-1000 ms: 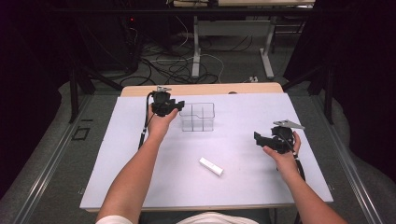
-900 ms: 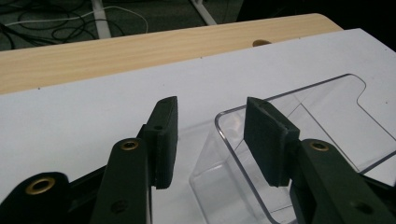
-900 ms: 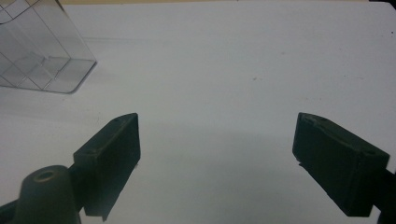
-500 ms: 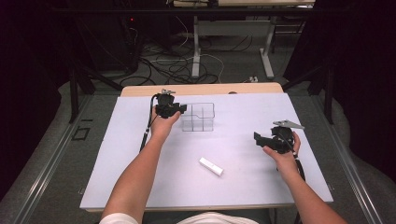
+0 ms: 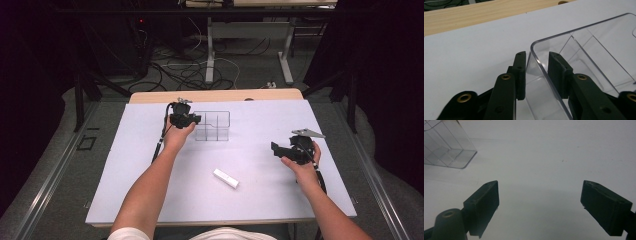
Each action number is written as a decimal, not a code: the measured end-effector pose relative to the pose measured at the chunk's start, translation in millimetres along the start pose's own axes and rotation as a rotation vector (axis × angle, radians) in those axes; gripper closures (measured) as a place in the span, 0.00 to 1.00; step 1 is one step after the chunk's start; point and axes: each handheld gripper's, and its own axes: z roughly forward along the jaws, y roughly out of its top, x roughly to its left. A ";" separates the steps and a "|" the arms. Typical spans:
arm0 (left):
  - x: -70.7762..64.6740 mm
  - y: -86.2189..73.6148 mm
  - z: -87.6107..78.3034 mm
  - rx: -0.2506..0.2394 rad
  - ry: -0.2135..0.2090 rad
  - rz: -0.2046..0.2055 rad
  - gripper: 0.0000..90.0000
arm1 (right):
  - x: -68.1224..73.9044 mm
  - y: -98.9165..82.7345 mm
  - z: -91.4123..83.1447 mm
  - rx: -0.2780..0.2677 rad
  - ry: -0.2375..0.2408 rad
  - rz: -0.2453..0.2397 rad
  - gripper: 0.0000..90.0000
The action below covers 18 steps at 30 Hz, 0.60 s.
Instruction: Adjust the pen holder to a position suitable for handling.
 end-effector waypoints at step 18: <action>-11.6 1.9 -3.6 0.030 0.032 -0.107 0.90 | 0.3 0.1 0.4 0.001 0.003 0.011 0.16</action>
